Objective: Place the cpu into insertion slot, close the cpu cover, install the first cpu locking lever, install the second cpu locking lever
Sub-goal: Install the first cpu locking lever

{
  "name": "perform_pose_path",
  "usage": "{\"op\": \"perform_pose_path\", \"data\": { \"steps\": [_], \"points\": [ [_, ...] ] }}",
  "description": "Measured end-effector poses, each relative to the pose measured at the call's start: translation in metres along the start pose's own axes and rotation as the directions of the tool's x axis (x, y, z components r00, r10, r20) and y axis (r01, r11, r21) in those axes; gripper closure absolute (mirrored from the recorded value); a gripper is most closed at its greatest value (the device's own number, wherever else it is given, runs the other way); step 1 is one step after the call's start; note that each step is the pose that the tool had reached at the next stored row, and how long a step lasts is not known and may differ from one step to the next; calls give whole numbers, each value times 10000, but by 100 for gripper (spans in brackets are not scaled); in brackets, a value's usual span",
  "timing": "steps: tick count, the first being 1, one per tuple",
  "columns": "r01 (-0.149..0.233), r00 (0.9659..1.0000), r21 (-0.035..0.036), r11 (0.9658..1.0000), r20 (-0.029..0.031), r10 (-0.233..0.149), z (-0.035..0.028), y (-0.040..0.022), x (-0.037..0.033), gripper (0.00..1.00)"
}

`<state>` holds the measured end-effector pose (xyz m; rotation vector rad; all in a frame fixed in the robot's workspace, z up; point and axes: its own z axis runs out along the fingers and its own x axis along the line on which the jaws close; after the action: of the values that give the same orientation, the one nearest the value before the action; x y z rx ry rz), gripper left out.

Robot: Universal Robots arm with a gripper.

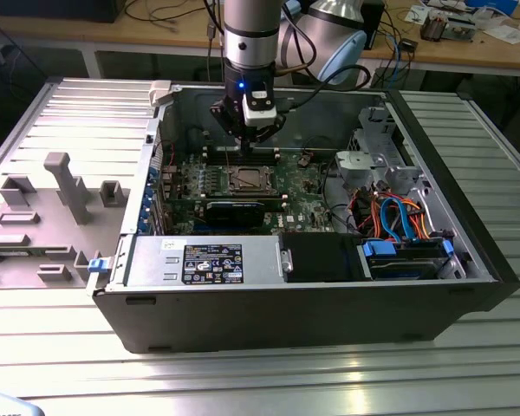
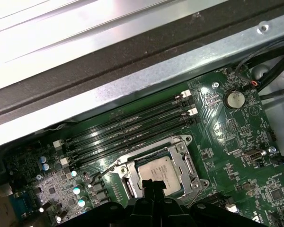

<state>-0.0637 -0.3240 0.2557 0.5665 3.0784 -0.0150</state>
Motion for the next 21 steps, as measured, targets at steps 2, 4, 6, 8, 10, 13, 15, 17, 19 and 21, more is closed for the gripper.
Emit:
{"op": "perform_pose_path", "data": {
  "steps": [2,4,6,8,10,13,15,17,19,21],
  "points": [
    [38,10000,0,10000,0,-38,0,0,0,89],
    [73,10000,0,10000,0,-73,0,0,0,89],
    [109,9999,-1,9999,1,-109,0,0,0,89],
    [179,9998,-2,9998,1,-179,0,0,0,89],
    [221,9998,-2,9998,1,-221,0,0,0,89],
    [281,9996,-3,9996,2,-281,0,0,0,89],
    [312,9995,-4,9995,2,-312,0,0,0,89],
    [356,9994,-5,9994,2,-356,0,0,0,89],
    [387,9992,-5,9992,3,-387,0,0,0,89],
    [417,9991,-5,9991,2,-417,0,0,0,89]
  ]
}}
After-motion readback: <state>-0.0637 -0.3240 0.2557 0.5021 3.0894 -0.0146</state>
